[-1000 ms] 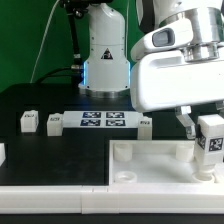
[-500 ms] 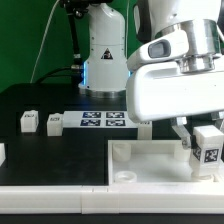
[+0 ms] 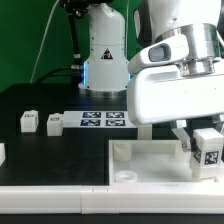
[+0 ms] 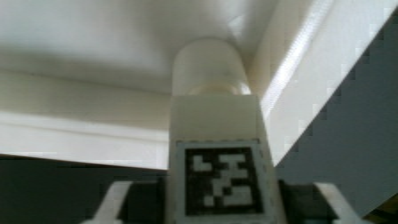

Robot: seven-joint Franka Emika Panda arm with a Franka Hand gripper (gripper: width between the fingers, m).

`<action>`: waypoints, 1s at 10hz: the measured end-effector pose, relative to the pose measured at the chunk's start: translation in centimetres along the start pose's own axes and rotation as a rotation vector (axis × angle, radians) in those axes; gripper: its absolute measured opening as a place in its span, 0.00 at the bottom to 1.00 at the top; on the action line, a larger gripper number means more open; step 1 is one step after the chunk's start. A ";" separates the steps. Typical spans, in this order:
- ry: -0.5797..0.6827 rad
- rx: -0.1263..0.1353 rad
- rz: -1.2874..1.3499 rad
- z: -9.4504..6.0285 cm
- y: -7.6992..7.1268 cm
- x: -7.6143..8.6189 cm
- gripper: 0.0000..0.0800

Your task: Assemble one leg

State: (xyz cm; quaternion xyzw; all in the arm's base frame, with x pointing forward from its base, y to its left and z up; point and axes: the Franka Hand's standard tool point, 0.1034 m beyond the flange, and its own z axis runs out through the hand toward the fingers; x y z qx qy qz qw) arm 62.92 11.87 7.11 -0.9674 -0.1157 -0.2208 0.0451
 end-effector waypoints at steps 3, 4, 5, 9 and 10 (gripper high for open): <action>0.000 0.000 0.000 0.0 0.0 0.0 0.76; 0.000 0.000 0.000 0.0 0.0 0.0 0.80; 0.000 0.000 0.000 0.0 0.0 0.0 0.81; -0.001 -0.001 0.001 -0.9 0.2 0.7 0.81; -0.007 -0.001 -0.008 -1.1 0.5 0.8 0.81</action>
Offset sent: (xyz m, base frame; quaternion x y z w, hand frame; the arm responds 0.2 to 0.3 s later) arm 0.0000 0.0000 0.0000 0.0000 0.0000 0.0000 1.0000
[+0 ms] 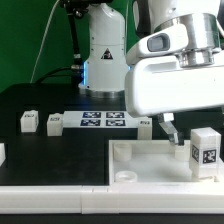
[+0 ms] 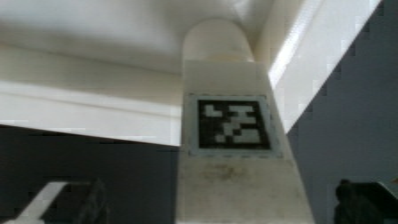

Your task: Assemble one leg

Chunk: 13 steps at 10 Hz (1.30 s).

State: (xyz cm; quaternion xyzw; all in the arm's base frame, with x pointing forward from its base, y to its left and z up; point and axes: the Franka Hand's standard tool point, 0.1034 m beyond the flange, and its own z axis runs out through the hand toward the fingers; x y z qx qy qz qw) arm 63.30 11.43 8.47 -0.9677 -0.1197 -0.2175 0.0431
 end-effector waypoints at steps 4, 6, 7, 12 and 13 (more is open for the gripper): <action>-0.233 0.055 0.014 0.4 -0.9 -1.2 0.81; -0.402 0.085 0.025 0.6 -0.1 -1.9 0.81; -0.423 0.089 0.028 0.8 0.3 -1.5 0.81; -0.408 0.088 0.041 0.5 0.3 0.5 0.81; -0.405 0.089 0.041 0.5 0.3 0.8 0.81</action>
Offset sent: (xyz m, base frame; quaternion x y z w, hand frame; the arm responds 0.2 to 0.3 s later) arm 0.0026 -0.0153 -0.0107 -0.0239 -0.2130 -0.0036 0.9768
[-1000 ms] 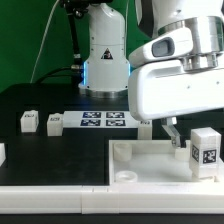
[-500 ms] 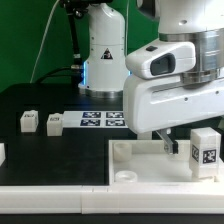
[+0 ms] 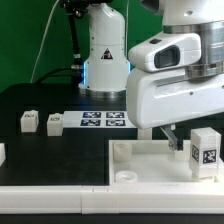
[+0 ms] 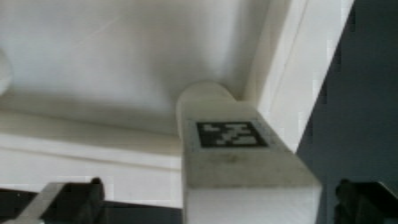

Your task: Assemble one leg

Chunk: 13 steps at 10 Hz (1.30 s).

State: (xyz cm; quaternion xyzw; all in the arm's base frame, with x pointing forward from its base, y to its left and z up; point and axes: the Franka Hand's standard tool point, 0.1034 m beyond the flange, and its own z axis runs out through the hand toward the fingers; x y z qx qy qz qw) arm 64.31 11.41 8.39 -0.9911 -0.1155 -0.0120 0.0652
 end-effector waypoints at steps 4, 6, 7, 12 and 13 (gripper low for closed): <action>0.005 0.000 0.007 0.1 0.0 0.0 0.47; 0.005 0.000 0.031 0.1 0.0 0.0 0.36; 0.005 0.002 0.066 0.1 0.0 0.0 0.36; 0.020 -0.008 0.619 0.2 0.3 0.1 0.36; 0.020 -0.007 0.753 0.2 0.3 0.0 0.36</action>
Offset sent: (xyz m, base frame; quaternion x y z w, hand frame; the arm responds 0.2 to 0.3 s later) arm 0.0000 0.0000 0.0000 0.0000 0.0000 0.0000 1.0000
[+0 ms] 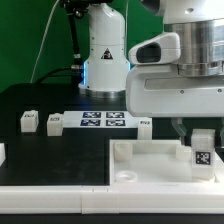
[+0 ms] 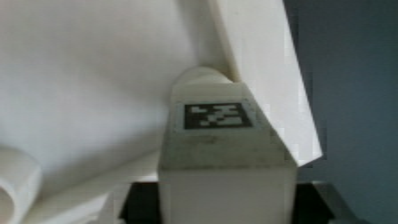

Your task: Assemble one leg

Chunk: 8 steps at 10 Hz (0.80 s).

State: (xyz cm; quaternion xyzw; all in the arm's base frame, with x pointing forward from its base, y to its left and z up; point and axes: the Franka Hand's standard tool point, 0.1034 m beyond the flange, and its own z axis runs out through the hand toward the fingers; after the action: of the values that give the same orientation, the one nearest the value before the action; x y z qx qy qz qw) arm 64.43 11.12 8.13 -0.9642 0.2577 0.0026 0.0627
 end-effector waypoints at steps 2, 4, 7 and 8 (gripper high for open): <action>0.012 -0.016 0.242 0.0 0.1 0.0 0.36; 0.019 -0.025 0.398 0.0 0.2 0.0 0.36; 0.018 -0.026 0.465 0.1 0.1 -0.1 0.49; 0.017 -0.026 0.419 0.1 0.0 -0.2 0.69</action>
Offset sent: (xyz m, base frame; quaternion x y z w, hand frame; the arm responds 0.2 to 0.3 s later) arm 0.0040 0.0007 -0.0061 -0.0121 0.0060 0.2426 0.9700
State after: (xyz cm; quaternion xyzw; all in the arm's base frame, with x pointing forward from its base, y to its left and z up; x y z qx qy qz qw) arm 64.28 11.18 8.05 -0.8902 0.4532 0.0108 0.0460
